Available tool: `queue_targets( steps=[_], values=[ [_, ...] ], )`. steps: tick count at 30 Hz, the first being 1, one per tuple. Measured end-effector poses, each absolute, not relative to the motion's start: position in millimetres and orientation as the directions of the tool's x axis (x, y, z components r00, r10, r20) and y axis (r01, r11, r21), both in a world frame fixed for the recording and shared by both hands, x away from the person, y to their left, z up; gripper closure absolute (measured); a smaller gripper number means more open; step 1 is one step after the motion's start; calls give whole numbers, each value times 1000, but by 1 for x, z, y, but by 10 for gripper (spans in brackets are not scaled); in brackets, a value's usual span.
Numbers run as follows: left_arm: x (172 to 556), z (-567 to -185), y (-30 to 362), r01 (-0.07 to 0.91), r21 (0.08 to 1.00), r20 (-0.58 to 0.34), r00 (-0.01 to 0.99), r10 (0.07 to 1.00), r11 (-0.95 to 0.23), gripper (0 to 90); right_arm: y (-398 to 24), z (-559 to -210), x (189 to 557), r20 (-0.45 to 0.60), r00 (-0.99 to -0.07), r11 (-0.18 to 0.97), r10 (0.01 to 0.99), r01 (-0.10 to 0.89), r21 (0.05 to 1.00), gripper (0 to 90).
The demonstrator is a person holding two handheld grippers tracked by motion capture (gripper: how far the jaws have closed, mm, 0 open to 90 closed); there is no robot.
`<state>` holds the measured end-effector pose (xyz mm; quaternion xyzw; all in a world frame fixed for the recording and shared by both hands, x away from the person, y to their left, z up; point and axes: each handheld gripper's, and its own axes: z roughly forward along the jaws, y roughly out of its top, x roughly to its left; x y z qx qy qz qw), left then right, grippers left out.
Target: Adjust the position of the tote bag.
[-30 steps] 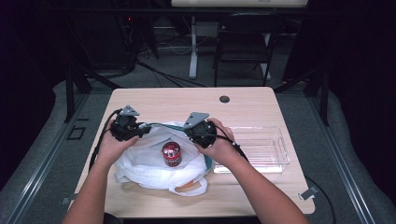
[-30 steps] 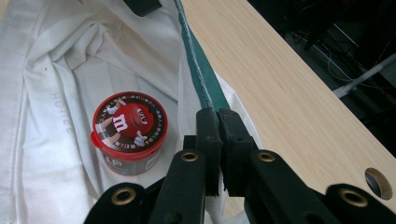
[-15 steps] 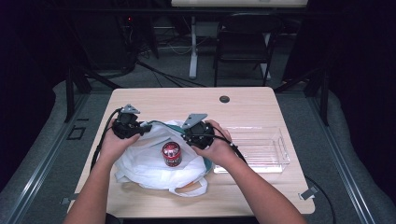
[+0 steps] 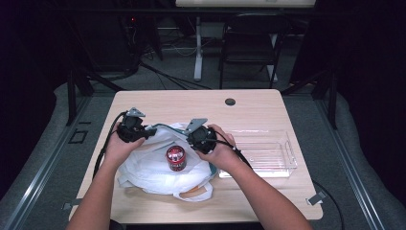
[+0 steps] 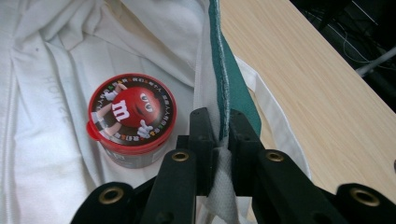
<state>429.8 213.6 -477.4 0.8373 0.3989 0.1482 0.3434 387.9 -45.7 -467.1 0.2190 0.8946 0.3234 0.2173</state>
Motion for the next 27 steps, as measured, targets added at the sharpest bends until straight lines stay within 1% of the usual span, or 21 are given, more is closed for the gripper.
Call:
queue_targets(
  steps=[7,11,15,20,27],
  values=[
    [433,-484,209,573,682,-15,633,774,-454,729,-46,-472,394,-270,-798,713,539,262,651,836],
    [434,-486,207,572,674,1,633,774,-468,728,-47,-477,398,-265,-791,712,551,280,644,838],
    [436,-490,206,573,665,8,636,772,-478,718,-49,-483,403,-244,-787,701,567,304,645,838],
    [438,-495,205,592,656,-13,629,778,-467,720,-50,-488,407,-224,-786,692,577,324,645,839],
    [441,-500,203,604,641,-11,625,781,-474,724,-50,-493,411,-207,-784,689,585,345,638,839]
  ],
)
